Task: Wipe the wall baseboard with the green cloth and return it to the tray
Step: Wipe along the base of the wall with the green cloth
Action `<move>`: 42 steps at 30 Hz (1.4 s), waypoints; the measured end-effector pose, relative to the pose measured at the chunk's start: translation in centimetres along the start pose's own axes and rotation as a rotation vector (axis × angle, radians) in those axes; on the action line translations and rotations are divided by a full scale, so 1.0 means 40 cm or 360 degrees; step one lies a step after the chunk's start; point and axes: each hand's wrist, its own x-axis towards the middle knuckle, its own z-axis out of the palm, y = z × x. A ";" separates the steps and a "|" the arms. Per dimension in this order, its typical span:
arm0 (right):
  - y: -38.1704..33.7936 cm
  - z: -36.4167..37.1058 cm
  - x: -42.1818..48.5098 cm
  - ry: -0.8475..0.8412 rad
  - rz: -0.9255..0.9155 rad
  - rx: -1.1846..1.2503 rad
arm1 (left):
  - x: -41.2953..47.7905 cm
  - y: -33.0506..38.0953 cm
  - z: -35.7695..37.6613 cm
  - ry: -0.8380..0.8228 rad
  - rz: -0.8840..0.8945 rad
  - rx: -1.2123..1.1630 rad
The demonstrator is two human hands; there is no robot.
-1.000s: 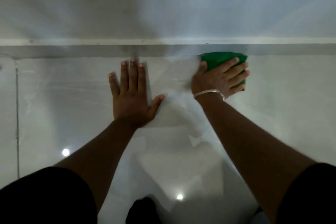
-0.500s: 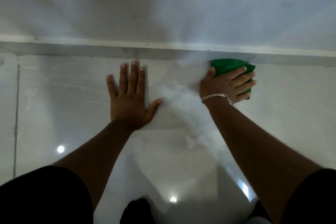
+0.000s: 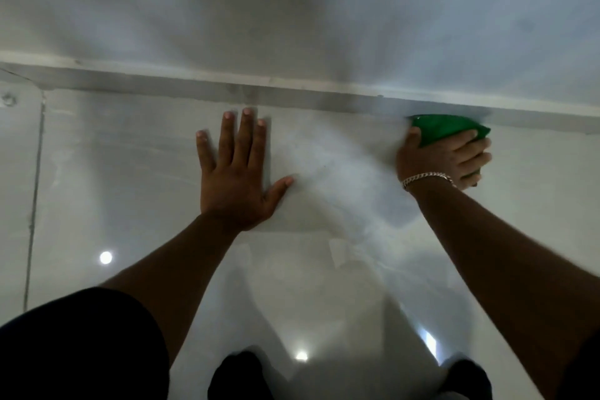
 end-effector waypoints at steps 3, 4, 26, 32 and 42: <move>-0.049 0.017 -0.033 0.0010 0.0108 0.0043 | 0.000 0.004 -0.004 -0.0006 -0.0010 -0.0017; -0.075 0.032 -0.070 -0.0010 0.0076 0.0045 | -0.001 0.006 -0.006 -0.0009 -0.0011 -0.0018; -0.162 0.073 -0.201 -0.0164 -0.0173 0.0056 | -0.001 0.000 0.003 -0.0011 -0.0006 0.0021; -0.170 0.098 -0.248 -0.0191 -0.0367 0.0116 | 0.001 -0.002 -0.001 -0.0022 0.0007 0.0032; 0.132 -0.048 0.192 0.0105 -0.0074 0.0065 | 0.003 0.008 -0.012 -0.0142 -0.0092 -0.0150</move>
